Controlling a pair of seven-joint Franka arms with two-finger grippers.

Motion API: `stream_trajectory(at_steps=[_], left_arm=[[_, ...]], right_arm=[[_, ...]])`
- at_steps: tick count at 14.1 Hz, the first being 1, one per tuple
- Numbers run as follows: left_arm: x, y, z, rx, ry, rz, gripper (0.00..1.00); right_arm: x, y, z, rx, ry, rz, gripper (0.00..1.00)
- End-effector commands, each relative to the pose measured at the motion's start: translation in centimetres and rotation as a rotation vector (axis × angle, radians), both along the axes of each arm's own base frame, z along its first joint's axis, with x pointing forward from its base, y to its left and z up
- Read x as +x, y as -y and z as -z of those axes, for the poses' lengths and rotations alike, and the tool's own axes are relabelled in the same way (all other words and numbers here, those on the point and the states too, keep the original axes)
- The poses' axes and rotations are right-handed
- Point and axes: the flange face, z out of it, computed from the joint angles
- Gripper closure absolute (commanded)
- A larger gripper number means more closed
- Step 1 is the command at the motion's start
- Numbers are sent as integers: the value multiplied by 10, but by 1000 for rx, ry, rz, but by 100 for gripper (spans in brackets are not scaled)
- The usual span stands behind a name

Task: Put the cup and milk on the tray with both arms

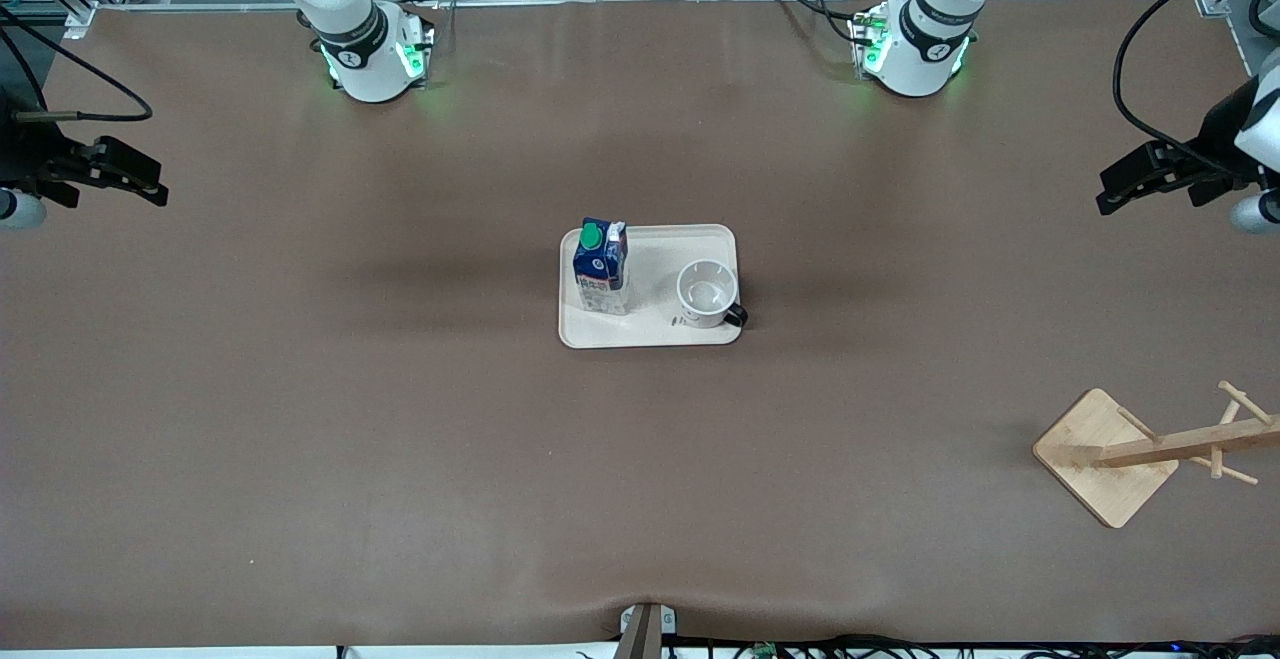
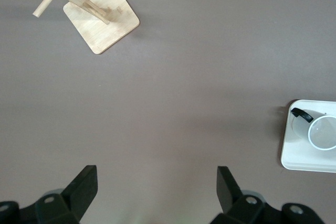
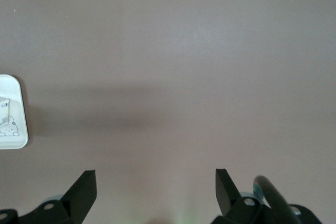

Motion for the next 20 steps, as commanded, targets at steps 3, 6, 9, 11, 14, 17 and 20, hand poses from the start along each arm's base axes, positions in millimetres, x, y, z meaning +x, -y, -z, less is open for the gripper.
stream_trajectory(at_steps=[3,6,9,11,14,17,20], left_arm=[[-15,18,-1,-2,10,26,0],[-9,17,-11,-3,36,27,0],[-7,13,-19,-4,53,22,0],[-8,12,-22,-4,56,25,0],[-9,10,-22,-5,50,25,0],[-9,10,-20,-5,47,28,0],[-9,10,-20,-5,45,30,0]], right_arm=[[-3,5,-16,37,38,-22,0],[-2,7,-16,38,38,-42,0],[-1,17,-14,41,33,-20,0],[0,18,-11,49,29,-17,0],[-1,18,-12,58,28,-15,0],[-1,18,-12,58,26,-15,0],[-1,20,-11,58,22,-11,0]])
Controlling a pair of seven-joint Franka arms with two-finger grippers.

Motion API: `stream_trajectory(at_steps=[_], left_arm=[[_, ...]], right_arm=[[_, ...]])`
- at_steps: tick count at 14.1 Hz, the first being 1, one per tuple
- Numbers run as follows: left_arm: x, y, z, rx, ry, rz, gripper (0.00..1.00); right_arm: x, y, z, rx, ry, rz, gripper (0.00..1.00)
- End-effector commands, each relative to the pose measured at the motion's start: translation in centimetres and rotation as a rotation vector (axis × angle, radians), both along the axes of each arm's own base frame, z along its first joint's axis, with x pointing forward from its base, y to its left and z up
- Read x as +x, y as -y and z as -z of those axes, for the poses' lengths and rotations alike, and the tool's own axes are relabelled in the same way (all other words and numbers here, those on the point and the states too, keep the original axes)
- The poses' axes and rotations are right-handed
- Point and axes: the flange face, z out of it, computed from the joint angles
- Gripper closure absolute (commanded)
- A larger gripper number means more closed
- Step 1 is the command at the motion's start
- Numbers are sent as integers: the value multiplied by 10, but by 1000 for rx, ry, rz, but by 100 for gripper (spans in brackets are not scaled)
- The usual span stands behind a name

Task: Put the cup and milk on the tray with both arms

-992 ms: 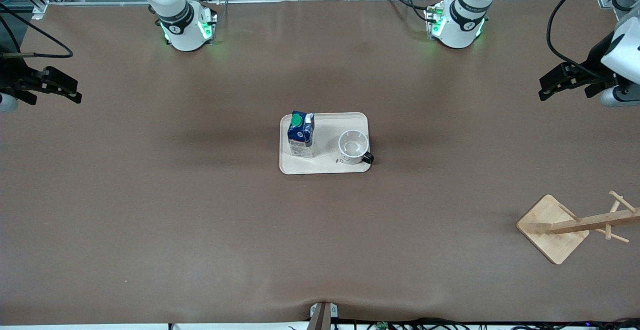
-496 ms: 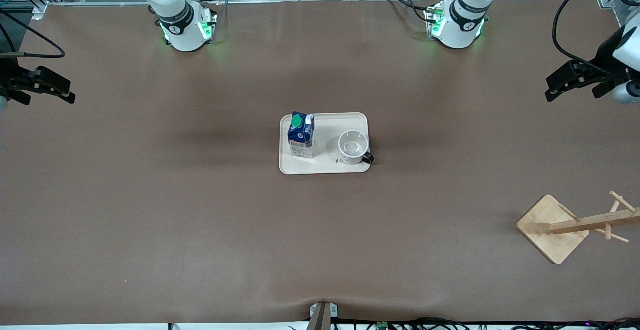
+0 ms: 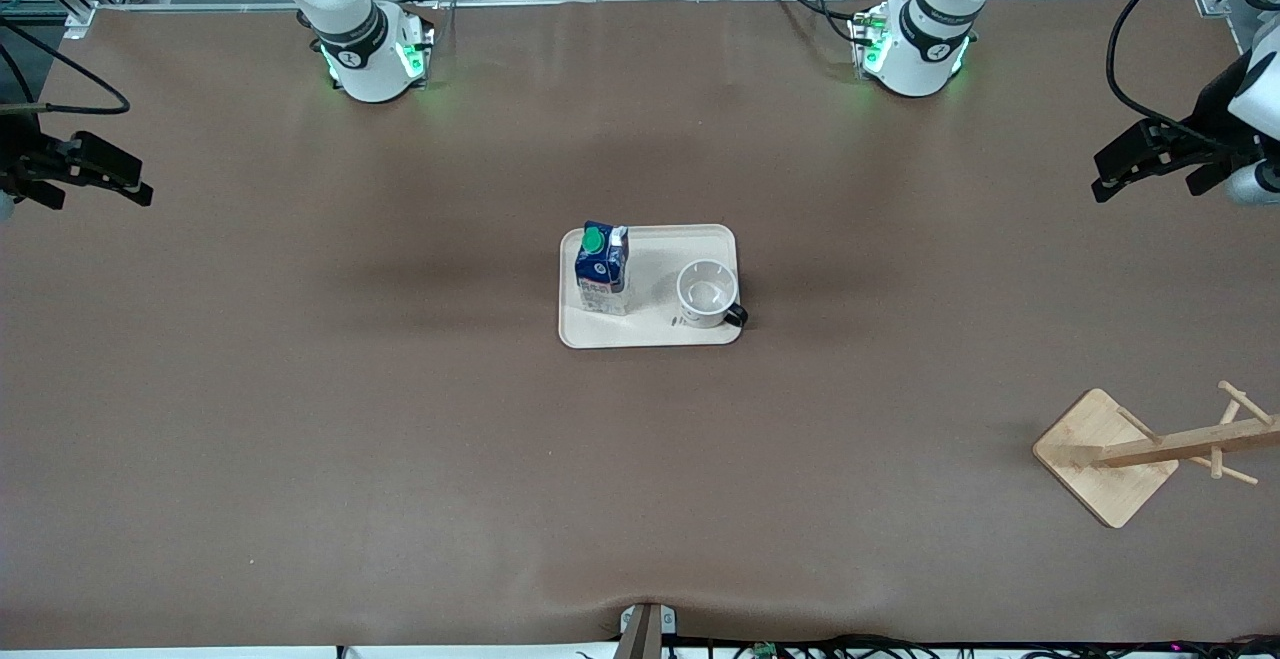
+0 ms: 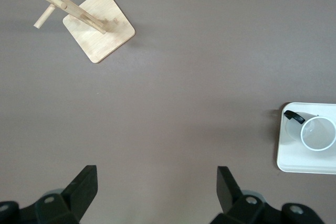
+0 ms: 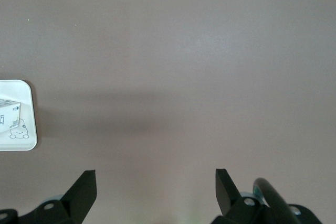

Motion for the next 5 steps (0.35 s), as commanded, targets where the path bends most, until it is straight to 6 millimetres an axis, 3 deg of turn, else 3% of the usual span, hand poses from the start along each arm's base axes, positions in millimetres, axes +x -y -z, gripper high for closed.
stream_trajectory(at_steps=[1,5], left_arm=[[-2,-2,-3,-6,-3,7,0],[-4,-2,-1,-5,-21,-2,0]], right_arm=[[-2,8,-1,18,-7,4,0],[-4,14,1,45,-20,20,0]])
